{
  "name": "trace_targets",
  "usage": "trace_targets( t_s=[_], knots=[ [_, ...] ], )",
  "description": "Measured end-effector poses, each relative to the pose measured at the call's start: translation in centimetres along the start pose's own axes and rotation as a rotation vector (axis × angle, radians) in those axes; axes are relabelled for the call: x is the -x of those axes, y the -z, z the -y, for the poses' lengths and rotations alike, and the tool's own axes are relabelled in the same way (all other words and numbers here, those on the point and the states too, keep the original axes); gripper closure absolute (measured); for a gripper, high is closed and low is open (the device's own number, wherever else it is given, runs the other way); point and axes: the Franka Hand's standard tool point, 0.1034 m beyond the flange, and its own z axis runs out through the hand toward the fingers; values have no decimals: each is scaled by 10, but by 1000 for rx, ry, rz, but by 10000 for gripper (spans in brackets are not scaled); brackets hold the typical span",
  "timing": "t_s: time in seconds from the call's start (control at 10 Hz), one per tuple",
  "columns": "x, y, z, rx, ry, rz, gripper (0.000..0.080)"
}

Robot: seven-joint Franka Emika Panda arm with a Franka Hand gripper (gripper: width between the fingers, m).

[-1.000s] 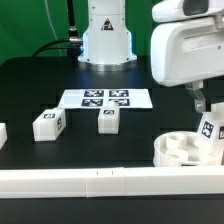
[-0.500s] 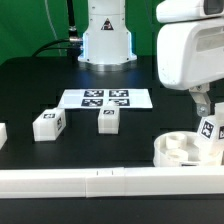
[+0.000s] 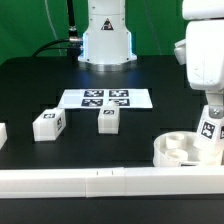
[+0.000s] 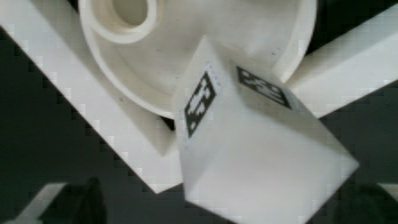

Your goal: Assemble stool

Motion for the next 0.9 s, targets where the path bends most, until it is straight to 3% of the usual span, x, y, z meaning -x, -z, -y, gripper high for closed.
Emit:
trace_targets(
  t_s=[0.5, 0.9],
  knots=[
    [-6, 14, -5, 47, 315, 26, 150],
    [-1, 13, -9, 56, 534, 51, 150]
  ],
)
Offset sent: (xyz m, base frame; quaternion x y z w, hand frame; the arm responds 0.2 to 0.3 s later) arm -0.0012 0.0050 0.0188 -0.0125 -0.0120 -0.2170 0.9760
